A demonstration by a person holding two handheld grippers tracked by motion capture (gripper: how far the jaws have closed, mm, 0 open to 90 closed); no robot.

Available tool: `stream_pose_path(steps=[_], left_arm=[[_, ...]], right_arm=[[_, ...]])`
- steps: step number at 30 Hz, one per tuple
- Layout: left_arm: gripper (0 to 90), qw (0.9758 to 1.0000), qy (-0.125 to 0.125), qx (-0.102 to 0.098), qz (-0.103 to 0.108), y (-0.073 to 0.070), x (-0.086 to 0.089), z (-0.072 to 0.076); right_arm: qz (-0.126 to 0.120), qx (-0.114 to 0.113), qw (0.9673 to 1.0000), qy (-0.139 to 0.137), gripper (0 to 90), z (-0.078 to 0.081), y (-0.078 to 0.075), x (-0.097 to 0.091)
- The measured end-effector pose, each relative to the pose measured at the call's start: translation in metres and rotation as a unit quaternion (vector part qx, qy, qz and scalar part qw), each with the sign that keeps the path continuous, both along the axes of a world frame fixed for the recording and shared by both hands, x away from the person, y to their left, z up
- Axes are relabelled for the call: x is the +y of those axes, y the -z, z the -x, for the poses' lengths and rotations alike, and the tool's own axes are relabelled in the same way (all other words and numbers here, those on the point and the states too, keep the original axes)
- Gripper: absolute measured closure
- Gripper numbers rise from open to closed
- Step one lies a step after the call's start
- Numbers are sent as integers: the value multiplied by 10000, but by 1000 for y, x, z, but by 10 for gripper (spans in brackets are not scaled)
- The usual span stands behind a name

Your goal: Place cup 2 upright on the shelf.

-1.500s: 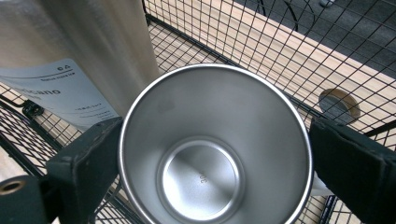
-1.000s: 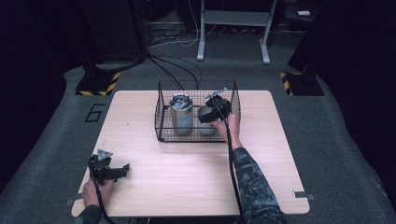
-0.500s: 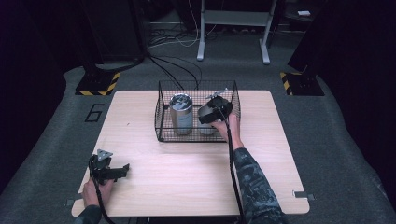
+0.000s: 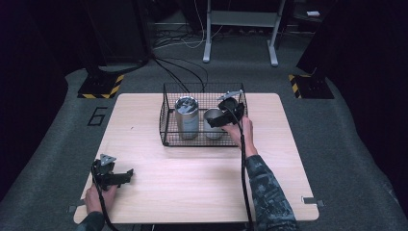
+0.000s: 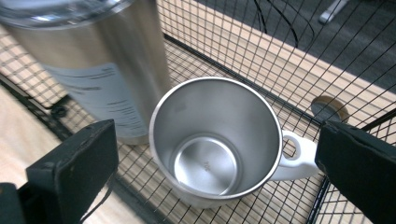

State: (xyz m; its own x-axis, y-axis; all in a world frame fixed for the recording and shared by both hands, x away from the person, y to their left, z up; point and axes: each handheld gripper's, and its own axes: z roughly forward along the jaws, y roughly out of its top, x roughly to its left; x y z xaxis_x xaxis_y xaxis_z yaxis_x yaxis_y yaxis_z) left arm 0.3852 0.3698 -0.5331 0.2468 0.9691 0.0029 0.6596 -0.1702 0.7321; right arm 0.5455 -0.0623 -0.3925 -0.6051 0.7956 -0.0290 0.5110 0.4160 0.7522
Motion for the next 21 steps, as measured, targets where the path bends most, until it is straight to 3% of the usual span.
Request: stream_pose_path(steps=[8, 9, 11, 21], left_arm=[[4, 10000, -2, 5, 6, 0, 0, 0], [4, 10000, 0, 7, 4, 0, 0, 0], [4, 10000, 0, 7, 3, 0, 0, 0], [4, 10000, 0, 5, 5, 0, 0, 0]], right_arm=[[80, -3, 9997, -212, 0, 24, -13, -5], [126, -121, 9994, -289, 0, 32, -16, -8], [141, -134, 9992, -361, 0, 39, -18, -10], [145, -280, 9989, -339, 0, 76, -20, -33]])
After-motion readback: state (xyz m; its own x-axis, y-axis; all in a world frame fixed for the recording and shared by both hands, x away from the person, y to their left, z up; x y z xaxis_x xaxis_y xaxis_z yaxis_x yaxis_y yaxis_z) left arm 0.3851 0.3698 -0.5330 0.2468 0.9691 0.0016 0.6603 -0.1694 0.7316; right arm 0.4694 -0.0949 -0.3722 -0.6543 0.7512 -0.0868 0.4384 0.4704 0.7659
